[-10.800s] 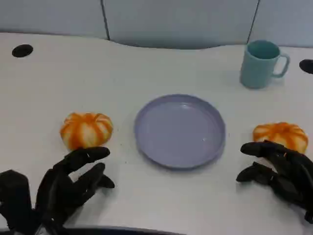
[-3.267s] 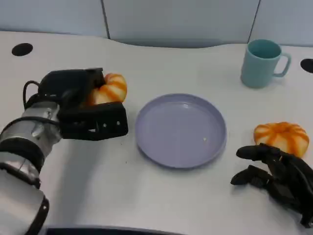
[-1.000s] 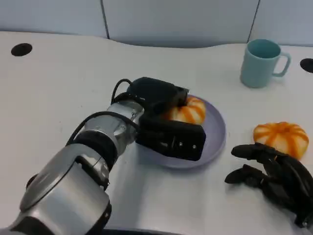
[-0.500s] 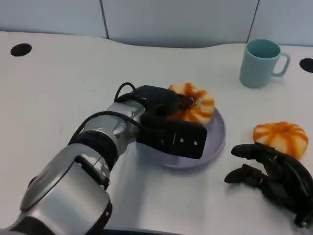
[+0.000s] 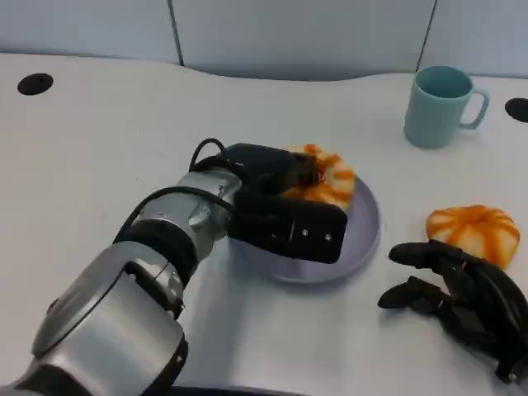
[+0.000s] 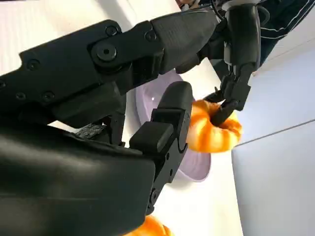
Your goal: Grasp the bread from the table and place it into the plate.
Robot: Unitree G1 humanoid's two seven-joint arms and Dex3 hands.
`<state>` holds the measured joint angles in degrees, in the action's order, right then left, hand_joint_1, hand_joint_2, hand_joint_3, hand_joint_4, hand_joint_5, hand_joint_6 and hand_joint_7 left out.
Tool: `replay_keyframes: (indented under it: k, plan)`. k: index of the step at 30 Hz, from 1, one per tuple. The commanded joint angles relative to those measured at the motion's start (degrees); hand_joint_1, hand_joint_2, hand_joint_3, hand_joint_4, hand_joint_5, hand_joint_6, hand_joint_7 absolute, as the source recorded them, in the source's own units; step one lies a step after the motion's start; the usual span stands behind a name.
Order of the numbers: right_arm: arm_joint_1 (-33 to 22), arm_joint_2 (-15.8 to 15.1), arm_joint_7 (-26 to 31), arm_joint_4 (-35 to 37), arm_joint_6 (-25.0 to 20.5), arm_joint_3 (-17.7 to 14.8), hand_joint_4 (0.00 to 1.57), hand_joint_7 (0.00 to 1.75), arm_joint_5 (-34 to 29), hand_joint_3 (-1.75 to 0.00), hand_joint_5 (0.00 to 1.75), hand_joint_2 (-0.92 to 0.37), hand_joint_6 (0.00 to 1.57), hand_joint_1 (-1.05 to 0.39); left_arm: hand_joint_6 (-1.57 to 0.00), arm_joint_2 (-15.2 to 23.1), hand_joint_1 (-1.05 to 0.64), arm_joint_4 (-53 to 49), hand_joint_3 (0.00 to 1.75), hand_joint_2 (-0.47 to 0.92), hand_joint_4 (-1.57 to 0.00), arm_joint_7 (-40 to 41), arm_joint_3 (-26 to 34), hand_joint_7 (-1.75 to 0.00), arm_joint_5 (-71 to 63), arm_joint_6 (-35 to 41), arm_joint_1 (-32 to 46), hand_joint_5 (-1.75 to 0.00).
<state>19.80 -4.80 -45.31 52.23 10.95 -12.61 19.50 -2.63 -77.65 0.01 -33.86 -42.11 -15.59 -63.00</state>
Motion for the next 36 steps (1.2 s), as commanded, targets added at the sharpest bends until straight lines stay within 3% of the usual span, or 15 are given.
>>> replay_keyframes:
  k: [1, 2, 6, 18, 21, 24, 27, 36]
  plan:
    - [-1.70, -0.30, 0.67, 0.63, -0.81, 0.48, 0.66, 0.55, -0.88, -0.08, 1.09, -0.92, 0.80, -0.39, -0.15, 0.64, -0.85, 0.16, 0.11, 0.92, 0.00, 1.27, 1.01, -1.39, 0.83, -0.56, -1.45, -1.55]
    - [-1.70, -0.31, 0.68, 0.62, -0.81, 0.50, 0.66, 0.55, -0.87, -0.08, 1.09, -0.92, 0.80, -0.39, -0.15, 0.63, -0.84, 0.15, 0.11, 0.92, 0.00, 1.28, 1.06, -1.40, 0.78, -0.57, -1.45, -1.55]
    - [-1.00, -0.24, -0.13, 2.43, -0.63, -0.16, 0.65, 0.54, -0.18, -0.07, 1.07, -0.92, 0.81, -0.39, -0.08, 1.03, -0.82, 0.48, 0.12, 0.92, -0.02, 3.58, 2.26, -1.72, 1.42, -1.39, -1.76, -1.73]
    - [-0.78, -0.31, 0.48, 1.89, -1.48, -0.08, 0.66, 0.54, -0.50, -0.08, 1.08, -0.92, 0.81, -0.39, -0.20, 1.80, -0.81, 0.66, 0.12, 0.92, 0.00, 1.59, 5.35, -1.75, 4.73, -3.09, -1.57, -1.71]
    - [-1.08, -0.28, 1.12, 0.89, -1.88, 0.12, 0.67, 0.54, -0.68, -0.08, 1.08, -0.92, 0.82, -0.39, -0.06, 2.40, -0.82, 0.80, 0.14, 0.92, 0.00, -0.23, 6.03, -1.68, 5.56, -4.03, -1.68, -1.63]
    - [-1.20, -0.31, 1.06, 0.71, -1.39, 0.27, 0.67, 0.54, -0.83, -0.09, 1.08, -0.92, 0.81, -0.38, 0.00, 3.18, -0.83, 0.95, 0.15, 0.92, 0.00, -1.88, 6.25, -1.40, 5.65, -5.13, -1.84, -1.67]
    - [-1.24, -0.37, 1.50, 0.57, -1.64, 0.41, 0.67, 0.55, -0.98, -0.09, 1.08, -0.92, 0.82, -0.39, 0.00, 3.86, -0.83, 0.95, 0.15, 0.92, -0.01, -3.38, 5.67, -1.19, 4.93, -5.43, -2.26, -1.56]
    - [-1.21, -0.23, 1.95, 0.55, -2.02, 0.34, 0.69, 0.55, -0.71, -0.07, 1.06, -0.92, 0.82, -0.38, 0.00, 4.27, -0.82, 1.00, 0.12, 0.92, 0.00, -5.40, 4.69, -1.11, 4.09, -4.85, -2.86, -1.48]
